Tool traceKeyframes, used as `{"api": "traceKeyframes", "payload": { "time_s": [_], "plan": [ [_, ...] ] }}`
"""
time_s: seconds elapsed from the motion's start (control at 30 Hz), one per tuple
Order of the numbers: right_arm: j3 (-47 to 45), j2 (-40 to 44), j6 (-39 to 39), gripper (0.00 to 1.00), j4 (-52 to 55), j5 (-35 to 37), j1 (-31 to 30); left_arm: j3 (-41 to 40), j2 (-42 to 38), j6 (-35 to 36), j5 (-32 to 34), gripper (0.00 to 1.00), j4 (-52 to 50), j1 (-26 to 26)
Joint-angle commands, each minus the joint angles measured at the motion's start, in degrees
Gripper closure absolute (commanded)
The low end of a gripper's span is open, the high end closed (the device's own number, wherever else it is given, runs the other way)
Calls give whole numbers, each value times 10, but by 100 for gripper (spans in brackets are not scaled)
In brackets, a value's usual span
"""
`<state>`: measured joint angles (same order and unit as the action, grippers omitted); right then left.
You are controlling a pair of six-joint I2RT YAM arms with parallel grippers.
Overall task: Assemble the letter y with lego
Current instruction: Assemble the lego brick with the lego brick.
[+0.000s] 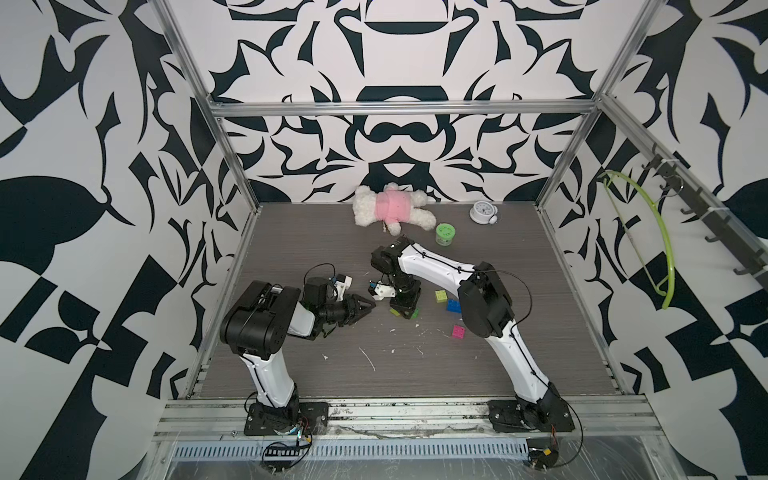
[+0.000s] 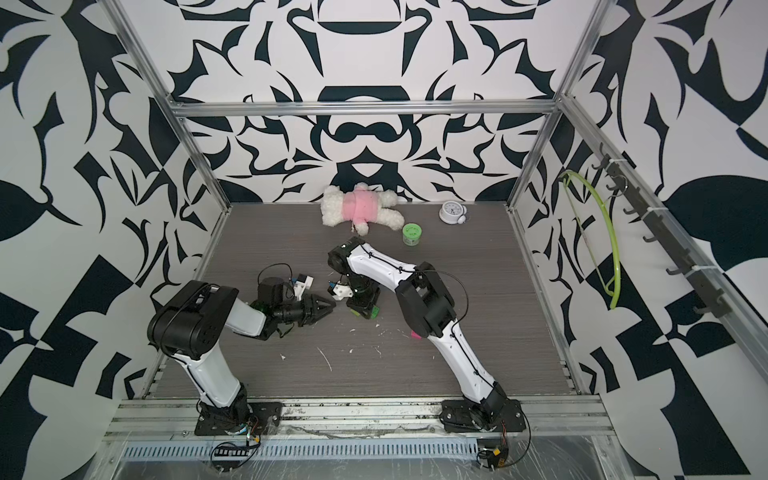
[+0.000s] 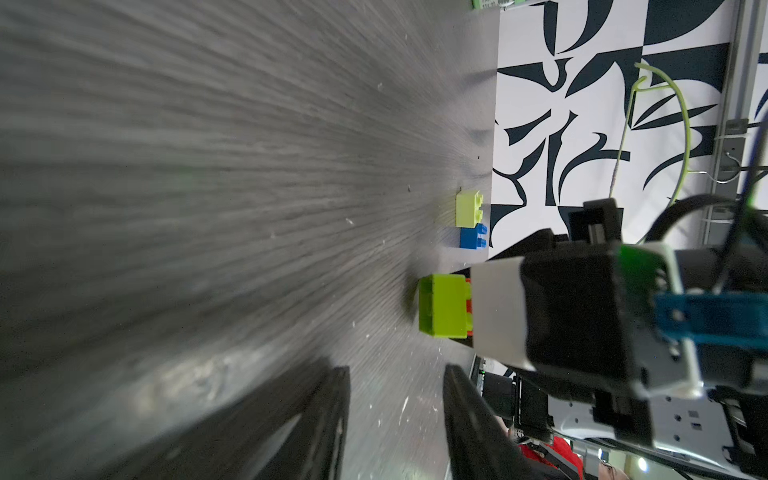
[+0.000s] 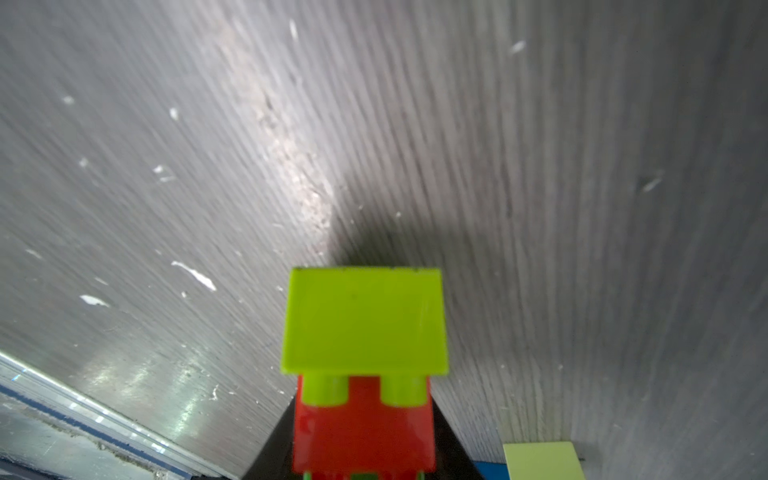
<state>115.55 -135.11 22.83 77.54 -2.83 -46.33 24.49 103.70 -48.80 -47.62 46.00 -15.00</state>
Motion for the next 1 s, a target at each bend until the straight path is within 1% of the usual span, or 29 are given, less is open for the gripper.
{"api": "traceKeyframes", "payload": {
  "time_s": [0.0, 0.13, 0.37, 0.5, 0.67, 0.8, 0.9, 0.97],
  "plan": [
    [10, 17, -1, 62, -3, -24, 5, -16, 38, 3, 43, 57, -52, -8],
    [15, 26, -6, 62, -9, -37, 10, -15, 41, -2, 40, 57, -22, -17],
    [14, 26, -9, 61, -2, -25, 11, -10, 37, -4, 40, 57, -23, -23],
    [11, 27, -12, 57, -8, -24, 11, -8, 34, -1, 42, 57, -31, -24],
    [1, 47, -15, 52, -27, -21, 11, -3, 19, 9, 48, 57, -46, -24],
    [-16, 79, -23, 50, -51, -18, 11, 10, -6, 30, 58, 57, -80, -26],
    [-42, 125, -36, 49, -87, -19, 15, 27, -33, 55, 68, 57, -119, -26],
    [-77, 167, -54, 48, -124, -17, 20, 50, -53, 72, 71, 57, -166, -26]
  ]
}}
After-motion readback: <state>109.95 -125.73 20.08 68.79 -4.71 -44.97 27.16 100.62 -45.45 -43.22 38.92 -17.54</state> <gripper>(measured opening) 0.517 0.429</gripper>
